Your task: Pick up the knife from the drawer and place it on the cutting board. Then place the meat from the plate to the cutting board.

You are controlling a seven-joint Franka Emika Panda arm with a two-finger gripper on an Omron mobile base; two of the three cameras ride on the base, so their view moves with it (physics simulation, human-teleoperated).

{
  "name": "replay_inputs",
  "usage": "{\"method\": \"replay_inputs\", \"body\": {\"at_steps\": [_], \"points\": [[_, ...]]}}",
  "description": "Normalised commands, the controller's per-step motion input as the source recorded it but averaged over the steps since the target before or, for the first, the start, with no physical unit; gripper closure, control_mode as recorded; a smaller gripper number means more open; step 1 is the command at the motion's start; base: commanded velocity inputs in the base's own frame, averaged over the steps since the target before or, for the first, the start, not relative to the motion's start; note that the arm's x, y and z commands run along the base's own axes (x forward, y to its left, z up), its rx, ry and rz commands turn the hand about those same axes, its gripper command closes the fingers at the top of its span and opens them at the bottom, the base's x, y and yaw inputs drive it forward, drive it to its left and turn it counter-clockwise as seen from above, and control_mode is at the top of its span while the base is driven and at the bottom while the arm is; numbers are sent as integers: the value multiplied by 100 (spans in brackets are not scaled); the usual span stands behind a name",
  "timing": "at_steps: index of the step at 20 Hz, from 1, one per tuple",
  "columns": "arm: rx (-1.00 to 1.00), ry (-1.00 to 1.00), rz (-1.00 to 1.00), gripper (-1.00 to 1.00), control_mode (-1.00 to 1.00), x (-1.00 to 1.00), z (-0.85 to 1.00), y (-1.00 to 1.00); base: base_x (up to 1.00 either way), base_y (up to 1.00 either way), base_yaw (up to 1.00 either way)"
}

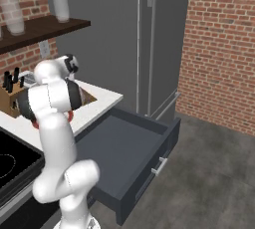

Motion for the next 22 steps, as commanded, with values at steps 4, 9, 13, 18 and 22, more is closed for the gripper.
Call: {"method": "replay_inputs", "body": {"at_steps": [4,9,13,18,22], "points": [[-1,26,-2,100,-100,78,8,3,0,0,0],[0,23,-3,100,-100,82,25,0,0,0,0],[0,24,-4,100,-100,90,36,1,0,0,0],[0,24,-3,100,-100,80,38,12,0,0,0],[-3,26,-5,100,-100,38,38,36,0,0,0]]}}
